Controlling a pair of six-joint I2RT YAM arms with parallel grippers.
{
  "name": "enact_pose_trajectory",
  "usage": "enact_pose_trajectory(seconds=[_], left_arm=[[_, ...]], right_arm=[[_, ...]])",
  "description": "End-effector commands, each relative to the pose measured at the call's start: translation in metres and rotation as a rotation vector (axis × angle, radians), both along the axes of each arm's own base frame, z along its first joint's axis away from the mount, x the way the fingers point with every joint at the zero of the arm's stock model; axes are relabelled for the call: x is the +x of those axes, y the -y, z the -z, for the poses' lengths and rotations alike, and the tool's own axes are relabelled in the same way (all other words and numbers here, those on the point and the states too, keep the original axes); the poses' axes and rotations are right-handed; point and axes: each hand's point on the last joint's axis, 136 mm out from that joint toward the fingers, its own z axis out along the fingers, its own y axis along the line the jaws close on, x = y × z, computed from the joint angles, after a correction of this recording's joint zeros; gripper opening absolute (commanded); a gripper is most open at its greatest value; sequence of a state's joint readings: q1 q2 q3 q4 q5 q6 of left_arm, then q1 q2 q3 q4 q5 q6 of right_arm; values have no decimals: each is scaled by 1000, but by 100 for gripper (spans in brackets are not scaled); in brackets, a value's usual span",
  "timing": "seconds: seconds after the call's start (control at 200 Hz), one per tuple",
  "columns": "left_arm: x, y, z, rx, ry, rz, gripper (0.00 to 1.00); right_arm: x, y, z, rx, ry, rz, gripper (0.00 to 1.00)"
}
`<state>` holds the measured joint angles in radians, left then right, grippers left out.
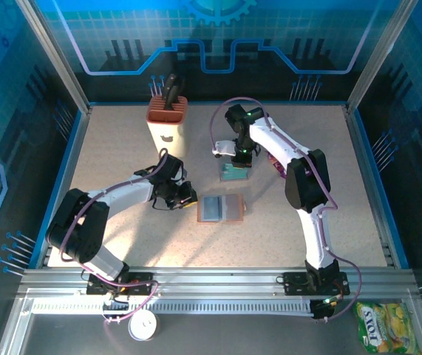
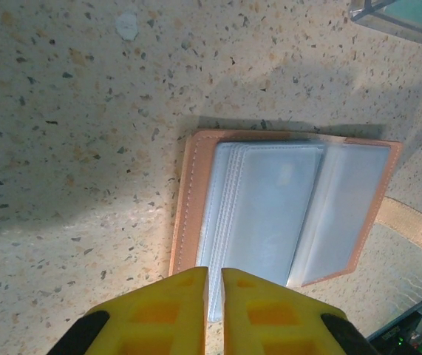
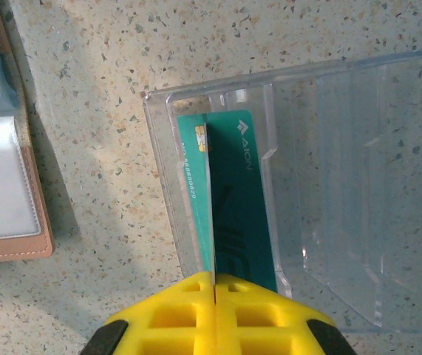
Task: Take the credit cards out of the card holder
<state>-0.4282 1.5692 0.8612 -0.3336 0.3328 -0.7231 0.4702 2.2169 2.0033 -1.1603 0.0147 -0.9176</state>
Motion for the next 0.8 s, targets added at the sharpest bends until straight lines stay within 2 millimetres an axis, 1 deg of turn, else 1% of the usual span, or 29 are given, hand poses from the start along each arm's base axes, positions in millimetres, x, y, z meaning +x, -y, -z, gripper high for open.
enact_pose_trajectory(seconds=[0.0,0.125,0.21,0.565,0.685,0.795], left_arm=[[-4,-4,-1,-3,4,7,13],[-4,-3,1,-8,-1,7,13],[-3,-1,0,-14,-1,8,13],[-5,1,2,-37,-7,7,14],[-4,3,4,-42,-9,11,14],[-5,4,6,-49,-16,14,13]], right_arm=[[-4,2,4,0,-46,-10,4],[-2,1,4,-2,-38,-1,15],[-1,1,2,3,-31,0,18],[2,-3,-17,47,34,55,19],[2,-10,-21,103,45,119,19],[1,-20,-25,183,48,194,17]])
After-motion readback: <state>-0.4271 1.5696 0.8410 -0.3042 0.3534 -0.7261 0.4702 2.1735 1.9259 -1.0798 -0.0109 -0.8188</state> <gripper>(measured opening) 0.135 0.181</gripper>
